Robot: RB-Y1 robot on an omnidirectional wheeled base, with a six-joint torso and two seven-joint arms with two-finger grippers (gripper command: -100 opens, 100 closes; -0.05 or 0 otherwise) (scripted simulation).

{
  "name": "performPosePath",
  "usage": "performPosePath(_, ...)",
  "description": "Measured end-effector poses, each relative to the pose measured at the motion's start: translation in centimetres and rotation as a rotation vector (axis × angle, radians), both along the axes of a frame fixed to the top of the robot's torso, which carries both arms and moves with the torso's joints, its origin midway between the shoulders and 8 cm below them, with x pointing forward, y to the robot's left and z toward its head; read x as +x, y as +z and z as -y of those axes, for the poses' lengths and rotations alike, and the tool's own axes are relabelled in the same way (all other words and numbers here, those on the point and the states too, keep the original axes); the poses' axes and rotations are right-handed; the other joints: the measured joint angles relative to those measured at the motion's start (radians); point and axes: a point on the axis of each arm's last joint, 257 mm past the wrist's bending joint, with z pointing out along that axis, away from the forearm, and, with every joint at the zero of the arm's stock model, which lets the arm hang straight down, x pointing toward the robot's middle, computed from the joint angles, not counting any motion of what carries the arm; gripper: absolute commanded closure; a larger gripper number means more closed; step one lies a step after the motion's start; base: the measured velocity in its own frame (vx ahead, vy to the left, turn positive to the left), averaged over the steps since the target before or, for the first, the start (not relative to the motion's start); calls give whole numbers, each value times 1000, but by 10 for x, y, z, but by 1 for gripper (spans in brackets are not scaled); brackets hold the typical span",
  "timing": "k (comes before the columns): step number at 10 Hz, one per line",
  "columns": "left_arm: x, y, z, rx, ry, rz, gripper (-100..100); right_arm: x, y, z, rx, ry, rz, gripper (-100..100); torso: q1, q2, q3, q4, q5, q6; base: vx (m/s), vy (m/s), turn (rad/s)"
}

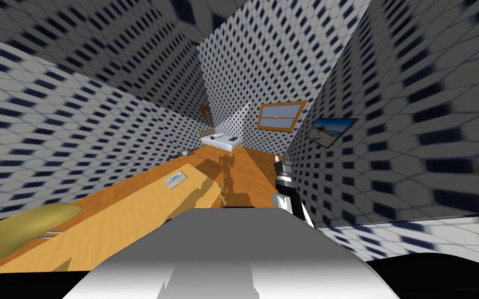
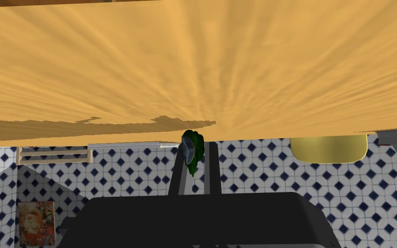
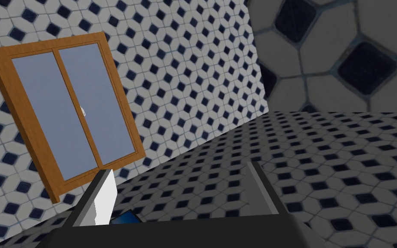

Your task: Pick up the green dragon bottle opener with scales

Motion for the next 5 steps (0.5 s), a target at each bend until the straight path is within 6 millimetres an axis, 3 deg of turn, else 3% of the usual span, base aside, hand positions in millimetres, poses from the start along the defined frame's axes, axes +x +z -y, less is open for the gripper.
performPosePath(4, -16, 7, -25, -3, 24, 0, 100, 0, 0, 0, 0, 0, 0, 0, 3, 2, 1, 0, 0, -1, -10, -69, -43)
performPosePath(5, -17, 7, -26, -4, 26, 1, 0, 0, 0, 0, 0, 0, 0, 0, 5, 1, 1, 0, 0, -1, -1, -7, 3)
